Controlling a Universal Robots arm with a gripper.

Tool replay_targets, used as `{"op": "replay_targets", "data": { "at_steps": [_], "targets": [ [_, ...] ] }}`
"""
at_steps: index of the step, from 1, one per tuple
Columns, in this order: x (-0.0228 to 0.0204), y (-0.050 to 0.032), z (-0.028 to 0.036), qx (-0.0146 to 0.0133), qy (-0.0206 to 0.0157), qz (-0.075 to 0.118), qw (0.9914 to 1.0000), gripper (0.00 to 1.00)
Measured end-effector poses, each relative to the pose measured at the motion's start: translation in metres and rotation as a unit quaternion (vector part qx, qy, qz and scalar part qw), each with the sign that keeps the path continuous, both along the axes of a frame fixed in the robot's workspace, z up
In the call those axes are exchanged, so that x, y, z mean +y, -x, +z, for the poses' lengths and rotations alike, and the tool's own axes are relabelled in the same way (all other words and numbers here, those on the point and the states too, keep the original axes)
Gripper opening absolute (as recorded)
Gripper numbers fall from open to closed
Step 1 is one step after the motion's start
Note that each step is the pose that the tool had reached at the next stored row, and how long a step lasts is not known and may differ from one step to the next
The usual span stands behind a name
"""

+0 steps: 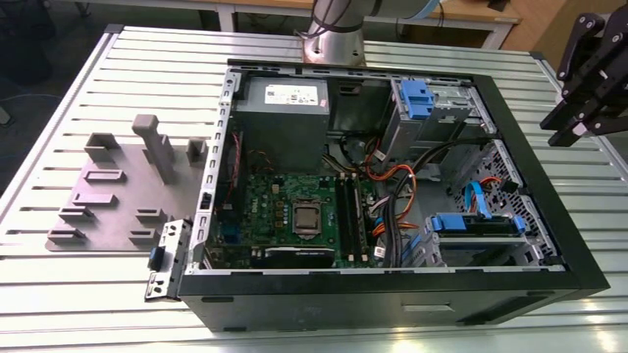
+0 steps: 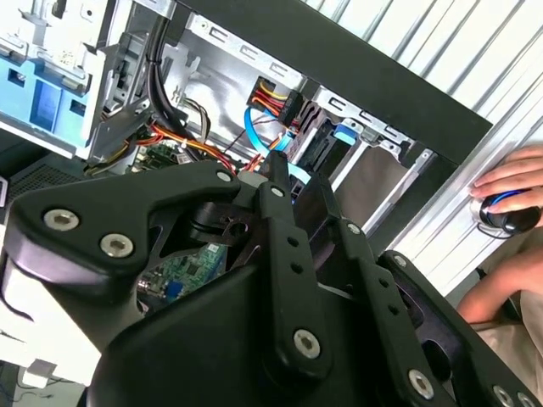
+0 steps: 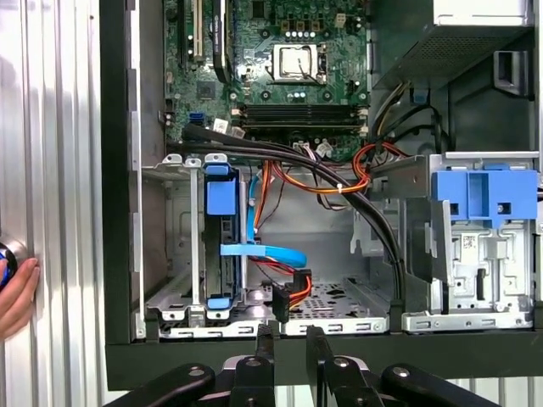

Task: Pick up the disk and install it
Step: 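Insert the second disk wire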

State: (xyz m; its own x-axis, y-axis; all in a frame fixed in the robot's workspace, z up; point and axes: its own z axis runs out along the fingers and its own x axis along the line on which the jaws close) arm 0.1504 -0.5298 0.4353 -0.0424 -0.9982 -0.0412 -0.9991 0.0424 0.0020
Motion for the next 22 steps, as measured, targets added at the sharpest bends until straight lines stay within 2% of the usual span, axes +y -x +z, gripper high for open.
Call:
{"op": "replay_targets", "data": {
  "at_steps": [6,16,22],
  "targets": [
    [0.0,0.0,-0.0006,0.0,-0.0001,0.0,1.0,0.29],
    [0.0,0.0,-0.0178,0.0002,0.0,0.0,1.0,0.29],
    [0.0022,0.0,-0.0212,0.0002,-0.0002,0.0,1.0,0.29]
  ]
}}
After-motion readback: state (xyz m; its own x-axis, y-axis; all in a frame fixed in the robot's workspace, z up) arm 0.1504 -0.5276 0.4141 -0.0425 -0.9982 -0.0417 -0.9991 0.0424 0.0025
